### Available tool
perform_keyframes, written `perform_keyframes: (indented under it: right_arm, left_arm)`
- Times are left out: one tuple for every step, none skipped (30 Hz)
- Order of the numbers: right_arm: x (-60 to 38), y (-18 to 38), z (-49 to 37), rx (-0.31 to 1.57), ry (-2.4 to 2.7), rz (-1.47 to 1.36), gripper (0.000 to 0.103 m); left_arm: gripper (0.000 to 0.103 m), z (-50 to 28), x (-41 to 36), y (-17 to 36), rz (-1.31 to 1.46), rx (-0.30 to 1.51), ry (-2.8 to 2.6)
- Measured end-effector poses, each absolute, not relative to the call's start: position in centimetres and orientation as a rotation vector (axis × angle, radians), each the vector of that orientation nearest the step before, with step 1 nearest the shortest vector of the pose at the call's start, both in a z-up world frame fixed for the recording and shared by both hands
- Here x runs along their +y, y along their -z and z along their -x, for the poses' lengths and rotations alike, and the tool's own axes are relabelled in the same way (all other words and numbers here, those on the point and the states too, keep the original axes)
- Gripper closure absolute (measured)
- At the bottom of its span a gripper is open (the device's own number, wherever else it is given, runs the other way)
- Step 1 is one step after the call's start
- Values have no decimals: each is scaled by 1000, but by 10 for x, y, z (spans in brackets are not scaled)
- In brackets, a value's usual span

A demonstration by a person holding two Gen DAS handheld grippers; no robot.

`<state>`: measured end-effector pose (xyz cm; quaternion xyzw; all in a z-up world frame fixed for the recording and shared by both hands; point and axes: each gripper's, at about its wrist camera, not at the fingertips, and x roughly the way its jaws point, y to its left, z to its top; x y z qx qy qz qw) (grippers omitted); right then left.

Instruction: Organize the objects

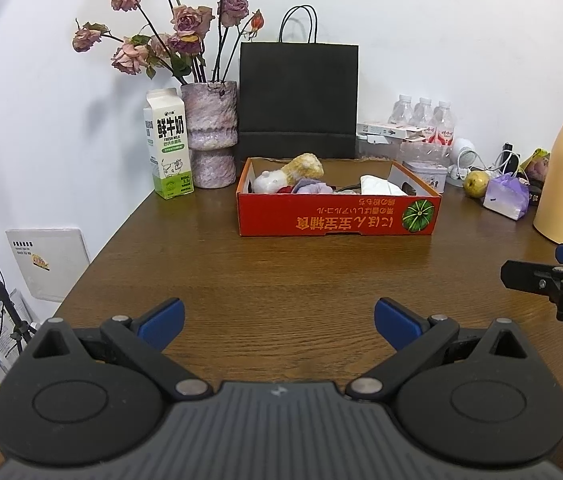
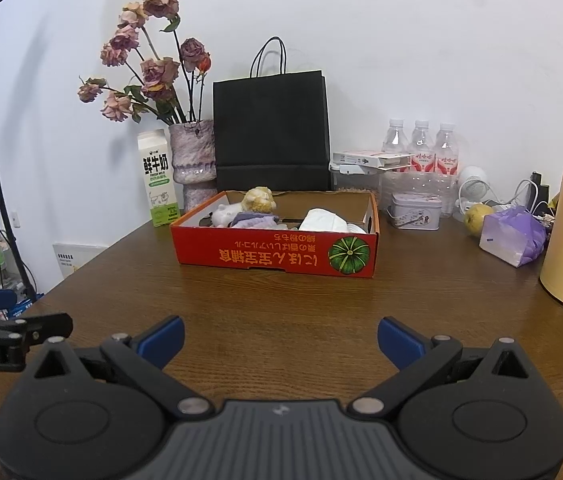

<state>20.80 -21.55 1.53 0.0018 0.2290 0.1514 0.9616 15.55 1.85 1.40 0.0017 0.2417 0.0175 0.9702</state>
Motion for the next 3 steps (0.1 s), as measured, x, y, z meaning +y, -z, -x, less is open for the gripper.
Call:
perform_keyframes:
  right_arm:
    - [-216, -16, -207, 463, -306, -4, 0]
    - [-217, -16, -207, 463, -305, -4, 0]
    - [-217, -16, -206, 463, -306, -4, 0]
  left_arm:
    - [0, -154, 18, -14, -3, 484, -37]
    - [0, -153, 18, -14, -2, 482, -40]
    - [0, -152, 18, -14, -1, 481, -41]
